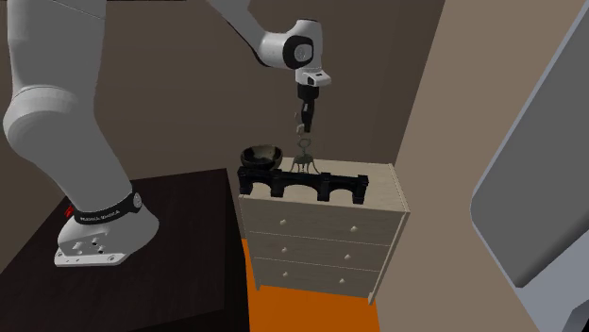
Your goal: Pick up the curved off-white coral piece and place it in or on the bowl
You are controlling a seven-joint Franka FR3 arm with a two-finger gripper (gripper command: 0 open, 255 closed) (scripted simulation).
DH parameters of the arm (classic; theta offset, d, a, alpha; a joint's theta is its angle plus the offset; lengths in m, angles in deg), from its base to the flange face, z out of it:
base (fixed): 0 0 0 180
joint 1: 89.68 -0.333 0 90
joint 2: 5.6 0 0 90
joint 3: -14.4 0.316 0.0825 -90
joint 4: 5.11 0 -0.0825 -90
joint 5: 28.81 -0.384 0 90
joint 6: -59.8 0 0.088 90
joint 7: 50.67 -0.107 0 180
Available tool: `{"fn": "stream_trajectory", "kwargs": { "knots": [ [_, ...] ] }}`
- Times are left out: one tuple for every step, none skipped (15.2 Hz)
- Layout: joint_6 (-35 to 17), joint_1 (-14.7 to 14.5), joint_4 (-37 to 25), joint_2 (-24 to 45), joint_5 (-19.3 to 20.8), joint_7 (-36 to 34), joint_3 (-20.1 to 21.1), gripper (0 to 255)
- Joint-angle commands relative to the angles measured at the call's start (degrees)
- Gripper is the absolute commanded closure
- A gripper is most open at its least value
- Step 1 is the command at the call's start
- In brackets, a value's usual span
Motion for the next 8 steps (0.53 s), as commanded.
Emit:
{"fn": "stream_trajectory", "kwargs": {
  "knots": [
    [-2.38,-1.02,6.2,-3.76,0.24,-1.69,0.33,255],
    [-3.26,-1.53,8.69,-5.33,0.34,-2.54,0.52,255],
    [-4.09,-2.05,11.1,-6.86,0.45,-3.41,0.74,255],
    [-4.88,-2.57,13.43,-8.36,0.54,-4.29,0.98,255],
    [-5.63,-3.11,15.7,-9.83,0.62,-5.2,1.23,255],
    [-6.34,-3.65,17.89,-11.27,0.69,-6.12,1.51,255],
    [-7.01,-4.2,20.03,-12.68,0.75,-7.07,1.81,255],
    [-7.64,-4.75,22.1,-14.07,0.79,-8.03,2.14,255]
  ]
}}
